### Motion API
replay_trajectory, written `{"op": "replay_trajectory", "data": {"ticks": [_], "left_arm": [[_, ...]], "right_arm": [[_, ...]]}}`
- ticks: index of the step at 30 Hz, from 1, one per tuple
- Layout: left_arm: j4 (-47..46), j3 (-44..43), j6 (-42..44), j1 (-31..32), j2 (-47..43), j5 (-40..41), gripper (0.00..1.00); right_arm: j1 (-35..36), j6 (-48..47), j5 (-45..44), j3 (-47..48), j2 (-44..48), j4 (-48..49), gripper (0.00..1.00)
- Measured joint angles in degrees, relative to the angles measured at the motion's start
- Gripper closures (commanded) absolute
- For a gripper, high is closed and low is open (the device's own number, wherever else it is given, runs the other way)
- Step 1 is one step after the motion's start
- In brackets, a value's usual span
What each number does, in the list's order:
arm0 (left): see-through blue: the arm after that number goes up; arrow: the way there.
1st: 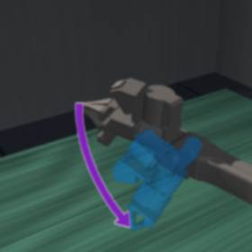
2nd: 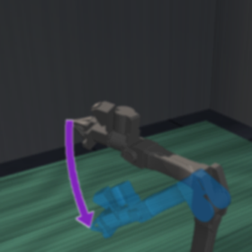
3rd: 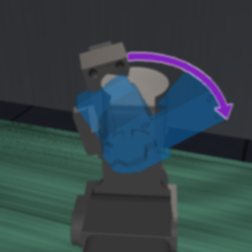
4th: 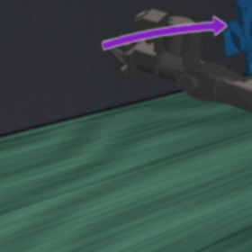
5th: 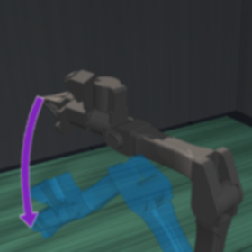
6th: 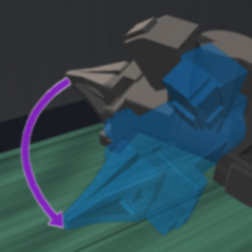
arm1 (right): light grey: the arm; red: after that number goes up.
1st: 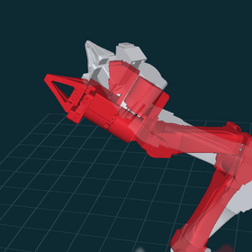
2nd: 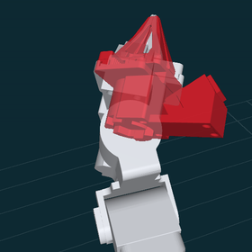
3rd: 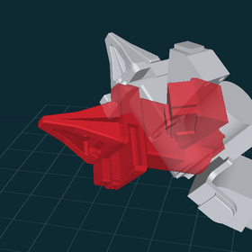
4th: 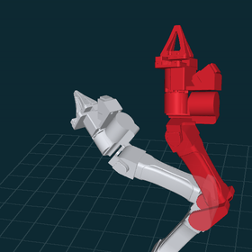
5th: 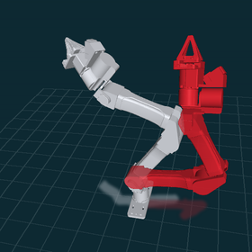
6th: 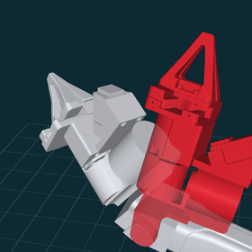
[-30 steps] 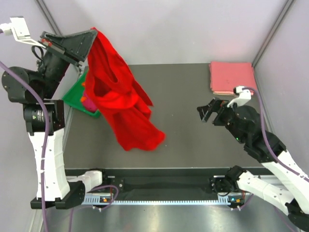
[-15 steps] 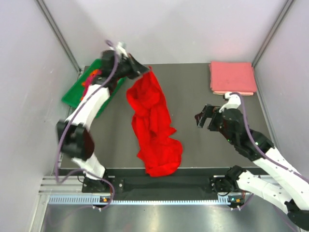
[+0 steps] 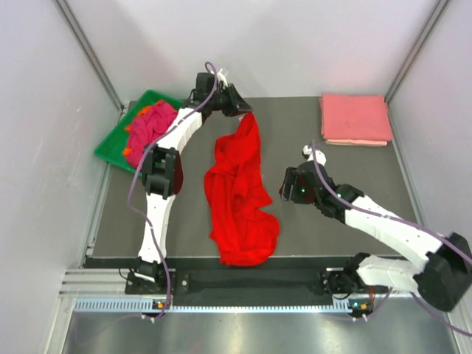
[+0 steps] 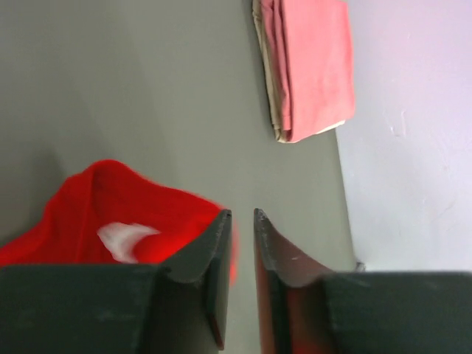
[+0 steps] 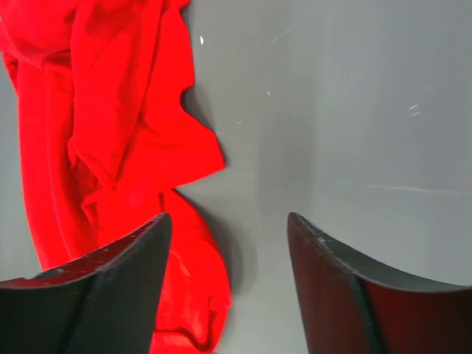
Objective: Fold and stack the t-shirts
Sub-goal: Move the tshirt to the center of the board, then flatten the tshirt out
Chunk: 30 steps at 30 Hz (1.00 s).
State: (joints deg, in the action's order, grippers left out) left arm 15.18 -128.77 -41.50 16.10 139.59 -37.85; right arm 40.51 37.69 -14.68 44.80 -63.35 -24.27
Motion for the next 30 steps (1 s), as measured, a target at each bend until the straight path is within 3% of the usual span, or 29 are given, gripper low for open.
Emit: {"op": "replay_trajectory", "data": {"ticks": [3, 5, 13, 19, 30], "left_arm": [[4.57, 0.09, 3.28, -0.35, -2.16, 2.27, 0.52], [8.63, 4.5, 6.54, -0.55, -6.62, 6.69, 0.49], [17.42, 38.66, 16.68, -0.44, -37.57, 20.39, 0.51], [18.49, 59.23, 18.84, 0.66, -56.81, 22.84, 0.51], [18.47, 71.36, 19.67, 0.76, -65.31, 23.78, 0.52]], "right_arm": [[0.0, 3.39, 1.29, -0.28, -5.25, 3.69, 0.41], [0.0, 4.42, 2.75, -0.55, -8.9, 6.93, 0.47], [0.0, 5.11, 6.62, 0.0, -22.03, 11.26, 0.58], [0.02, 6.1, 7.5, 3.41, -28.2, 12.55, 0.61], [0.39, 7.04, 6.64, 6.69, -32.13, 12.35, 0.7]]}}
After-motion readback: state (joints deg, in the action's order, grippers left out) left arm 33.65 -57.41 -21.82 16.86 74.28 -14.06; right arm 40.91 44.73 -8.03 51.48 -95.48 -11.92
